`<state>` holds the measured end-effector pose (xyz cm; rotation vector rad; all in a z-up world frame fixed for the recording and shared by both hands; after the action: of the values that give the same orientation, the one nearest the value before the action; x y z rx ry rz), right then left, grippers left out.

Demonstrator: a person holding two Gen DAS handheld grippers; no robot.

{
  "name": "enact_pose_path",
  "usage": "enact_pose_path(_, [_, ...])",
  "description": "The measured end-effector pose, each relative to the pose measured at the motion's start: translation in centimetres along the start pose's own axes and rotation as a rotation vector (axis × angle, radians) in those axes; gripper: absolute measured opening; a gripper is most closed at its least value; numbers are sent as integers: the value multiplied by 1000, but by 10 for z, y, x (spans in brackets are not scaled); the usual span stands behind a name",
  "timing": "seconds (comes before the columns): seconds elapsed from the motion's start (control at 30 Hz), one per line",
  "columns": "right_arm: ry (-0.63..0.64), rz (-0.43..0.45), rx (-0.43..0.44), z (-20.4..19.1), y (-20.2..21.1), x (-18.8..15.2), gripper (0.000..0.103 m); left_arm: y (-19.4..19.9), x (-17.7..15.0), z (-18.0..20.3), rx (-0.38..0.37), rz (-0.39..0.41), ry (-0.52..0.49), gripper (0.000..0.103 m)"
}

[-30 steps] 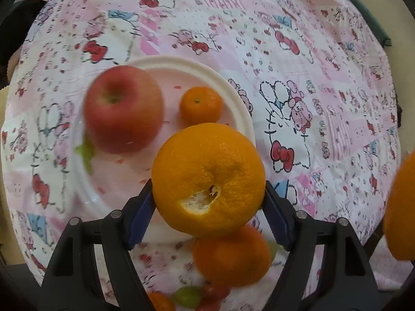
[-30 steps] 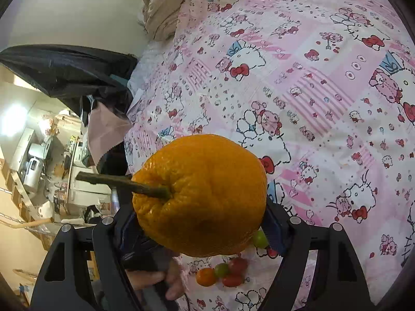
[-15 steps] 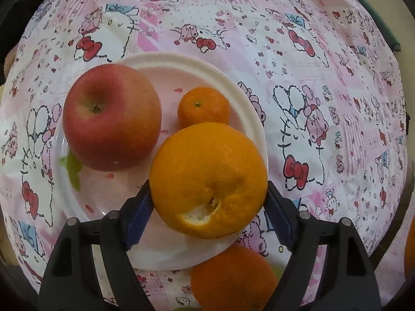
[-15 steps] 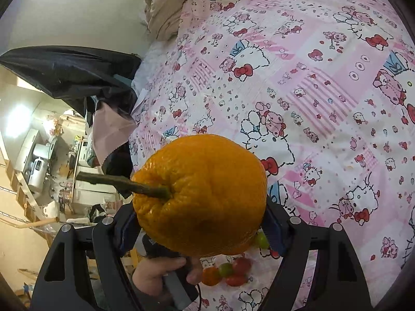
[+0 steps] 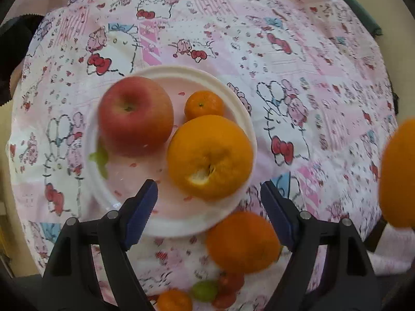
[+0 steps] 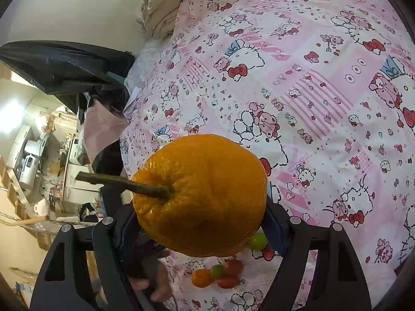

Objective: Organize fruits
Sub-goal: 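Set the large orange on the plate with the left tool while the right tool carries the dekopon, then lower the held dekopon onto the plate and open the right tool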

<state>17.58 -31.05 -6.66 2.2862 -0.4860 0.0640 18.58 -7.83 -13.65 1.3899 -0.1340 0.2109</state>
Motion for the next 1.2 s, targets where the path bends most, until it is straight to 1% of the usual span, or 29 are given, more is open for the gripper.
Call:
enact_pose_path(0.1, [11, -11, -12, -3, -5, -2, 81, 21, -8, -11, 15, 28, -49, 79])
enact_pose_path(0.23, [43, -36, -23, -11, -17, -2, 81, 43, -18, -33, 63, 60, -91, 79])
enact_pose_path(0.3, [70, -46, -31, -18, -26, -1, 81, 53, -21, -46, 84, 79, -88, 79])
enact_pose_path(0.5, [179, -86, -78, -42, -64, 8, 81, 74, -26, -75, 103, 133, -46, 79])
enact_pose_path(0.63, [268, -113, -106, -61, -97, 18, 81, 72, -30, -85, 100, 156, -35, 79])
enact_pose_path(0.77, [363, -152, -142, -81, -138, 33, 81, 65, -30, -90, 79, 123, -17, 79])
enact_pose_path(0.8, [376, -159, -149, -85, -147, 36, 81, 66, -28, -91, 63, 127, -13, 79])
enact_pose_path(0.87, [413, -168, -169, -93, -167, 42, 81, 70, -25, -89, 61, 145, -16, 79])
enact_pose_path(0.93, [436, -178, -182, -98, -186, 44, 81, 74, -21, -92, 58, 165, -11, 79])
enact_pose_path(0.97, [442, -181, -184, -100, -192, 44, 81, 74, -20, -95, 52, 162, 3, 79])
enact_pose_path(1.03, [454, -189, -189, -102, -206, 43, 81, 74, -21, -101, 29, 149, 30, 79])
enact_pose_path(1.17, [482, -220, -209, -101, -229, 39, 82, 70, -24, -113, 17, 122, 73, 79])
enact_pose_path(1.2, [483, -214, -214, -99, -232, 38, 82, 69, -24, -116, 11, 117, 85, 79])
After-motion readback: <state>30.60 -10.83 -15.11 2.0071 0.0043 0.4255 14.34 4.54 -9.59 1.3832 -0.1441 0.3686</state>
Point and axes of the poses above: each gripper's, at about its wrist camera, not at the fingertips, and y roughly against the way its jaws point, z to its right, x to its top, the point moved 3 cm from there along -y, roughly the way its jaws point, and after that the axes turned 1 degree about -z, right-handed, at the moved point
